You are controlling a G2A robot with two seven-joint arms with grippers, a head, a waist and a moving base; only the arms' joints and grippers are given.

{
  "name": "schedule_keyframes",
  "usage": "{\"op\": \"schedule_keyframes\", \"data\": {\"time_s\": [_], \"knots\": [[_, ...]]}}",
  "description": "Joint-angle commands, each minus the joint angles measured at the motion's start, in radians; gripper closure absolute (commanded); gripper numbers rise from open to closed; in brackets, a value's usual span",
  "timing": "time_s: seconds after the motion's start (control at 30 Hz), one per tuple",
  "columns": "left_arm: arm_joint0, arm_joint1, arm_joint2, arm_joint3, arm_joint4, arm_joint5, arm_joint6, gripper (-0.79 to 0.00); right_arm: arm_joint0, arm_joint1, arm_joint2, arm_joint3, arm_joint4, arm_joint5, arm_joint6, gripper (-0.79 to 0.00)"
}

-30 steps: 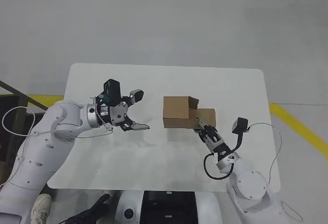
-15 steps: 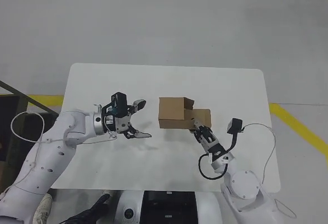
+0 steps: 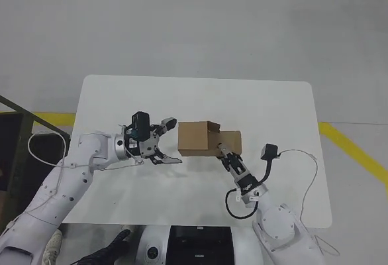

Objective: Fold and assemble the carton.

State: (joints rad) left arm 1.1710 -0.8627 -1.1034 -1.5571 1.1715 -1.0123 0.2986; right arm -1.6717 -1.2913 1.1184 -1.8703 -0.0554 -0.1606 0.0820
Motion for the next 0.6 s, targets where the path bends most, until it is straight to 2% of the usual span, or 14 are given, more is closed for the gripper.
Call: {"op": "schedule_keyframes", "data": {"time_s": [0.0,0.57], "knots": [[-0.010,0.000,0.019,0.003,0.004,0.000,0.016,-0.785,0.004,-0.001,-0.005,0.009,-0.001,0.000,-0.005,0.000],[-0.079,0.012,0.115,0.062,-0.027,0.000,0.083,-0.785,0.003,-0.006,-0.029,0.032,-0.051,-0.025,-0.023,0.000]]}}
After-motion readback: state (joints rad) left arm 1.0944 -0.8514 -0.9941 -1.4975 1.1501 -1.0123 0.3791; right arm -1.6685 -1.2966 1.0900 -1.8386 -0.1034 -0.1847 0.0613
